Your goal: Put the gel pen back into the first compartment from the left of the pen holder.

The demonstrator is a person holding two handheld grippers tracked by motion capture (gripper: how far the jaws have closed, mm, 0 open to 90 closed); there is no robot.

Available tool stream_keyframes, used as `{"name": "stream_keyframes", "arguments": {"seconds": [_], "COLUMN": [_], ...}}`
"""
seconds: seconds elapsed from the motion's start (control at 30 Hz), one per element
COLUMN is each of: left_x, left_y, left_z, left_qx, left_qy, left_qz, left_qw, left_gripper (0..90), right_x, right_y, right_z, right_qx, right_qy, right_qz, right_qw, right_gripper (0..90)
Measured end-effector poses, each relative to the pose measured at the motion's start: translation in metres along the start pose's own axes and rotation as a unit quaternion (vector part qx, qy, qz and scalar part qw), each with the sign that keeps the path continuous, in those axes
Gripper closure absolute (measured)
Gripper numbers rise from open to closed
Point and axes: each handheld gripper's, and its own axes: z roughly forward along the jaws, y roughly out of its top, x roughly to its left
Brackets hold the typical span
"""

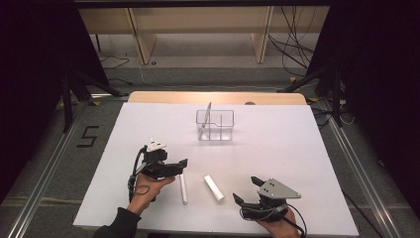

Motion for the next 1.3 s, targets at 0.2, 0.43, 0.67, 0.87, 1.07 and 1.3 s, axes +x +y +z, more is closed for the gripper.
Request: {"name": "stream_keyframes", "arguments": {"seconds": [0.2,0.43,0.67,0.87,1.07,1.3], "left_x": [0.006,0.015,0.020,0.024,0.026,0.026], "left_y": [-0.008,-0.017,-0.025,-0.029,-0.033,-0.037], "left_z": [-0.007,-0.013,-0.019,-0.023,-0.027,-0.028], "left_qx": [-0.017,-0.036,-0.044,-0.051,-0.058,-0.065], "left_qy": [-0.011,-0.019,-0.019,-0.021,-0.027,-0.032], "left_qz": [0.001,-0.002,-0.010,-0.012,-0.012,0.001], "left_qw": [0.9998,0.9992,0.9988,0.9984,0.9979,0.9974], "left_gripper": [17.0,16.9,16.8,16.9,16.7,15.6], "right_x": [0.007,0.014,0.025,0.036,0.041,0.046], "right_y": [0.002,0.004,0.008,0.011,0.015,0.019], "right_z": [0.003,0.008,0.015,0.024,0.032,0.038], "right_qx": [0.007,0.012,0.020,0.023,0.026,0.033], "right_qy": [0.001,0.004,0.002,0.008,0.015,0.021], "right_qz": [0.000,0.004,0.008,0.006,0.008,0.006], "right_qw": [1.0000,0.9999,0.9998,0.9997,0.9995,0.9992], "right_gripper": [21.6,21.7,21.8,21.9,22.0,21.9]}}
